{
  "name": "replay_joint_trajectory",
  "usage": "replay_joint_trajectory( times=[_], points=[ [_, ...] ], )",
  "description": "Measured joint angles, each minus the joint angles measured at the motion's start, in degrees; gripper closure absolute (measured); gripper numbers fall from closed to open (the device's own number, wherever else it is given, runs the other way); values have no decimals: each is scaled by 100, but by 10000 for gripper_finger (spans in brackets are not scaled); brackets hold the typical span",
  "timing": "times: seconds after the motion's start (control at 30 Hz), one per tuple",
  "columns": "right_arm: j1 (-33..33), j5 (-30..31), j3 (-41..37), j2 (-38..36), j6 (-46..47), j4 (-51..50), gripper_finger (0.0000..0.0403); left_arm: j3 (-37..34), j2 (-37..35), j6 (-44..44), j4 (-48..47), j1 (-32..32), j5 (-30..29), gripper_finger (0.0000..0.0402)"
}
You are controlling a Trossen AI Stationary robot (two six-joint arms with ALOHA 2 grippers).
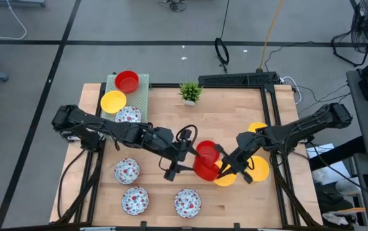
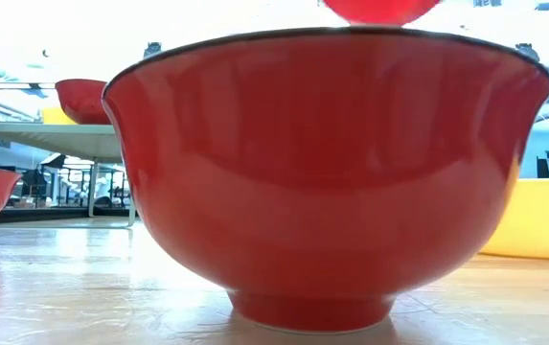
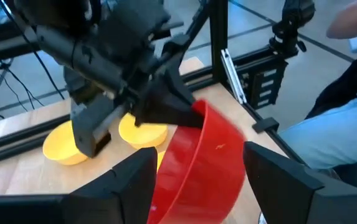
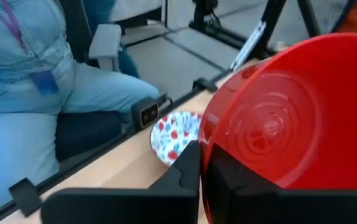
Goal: Pick & Place Mini bowls
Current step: Stack the red bowl on the red bowl on the shelf
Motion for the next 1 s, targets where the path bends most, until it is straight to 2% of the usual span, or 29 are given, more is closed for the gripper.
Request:
replay_joint_trajectory(
  times=[0.23, 0.43, 0.6, 0.8, 0.9, 1.0],
  points=[
    [57, 5, 63, -2, -191, 252, 403, 0, -2, -134, -7, 32, 125, 162],
    [61, -38, 319, 65, -356, 128, 403, 2, 51, -303, 6, 31, 806, 163],
    [42, -722, 489, 210, -378, 144, 403, 4, 153, -314, 41, 18, 1363, 163],
    [40, -892, 530, 374, -518, 207, 403, 2, 194, -222, 49, -17, 1405, 163],
    [22, -895, 533, 475, -562, 242, 403, 2, 217, -118, 131, -17, 1466, 180],
    [11, -899, 533, 554, -599, 359, 403, 2, 206, -87, 149, -21, 1591, 224]
  ],
)
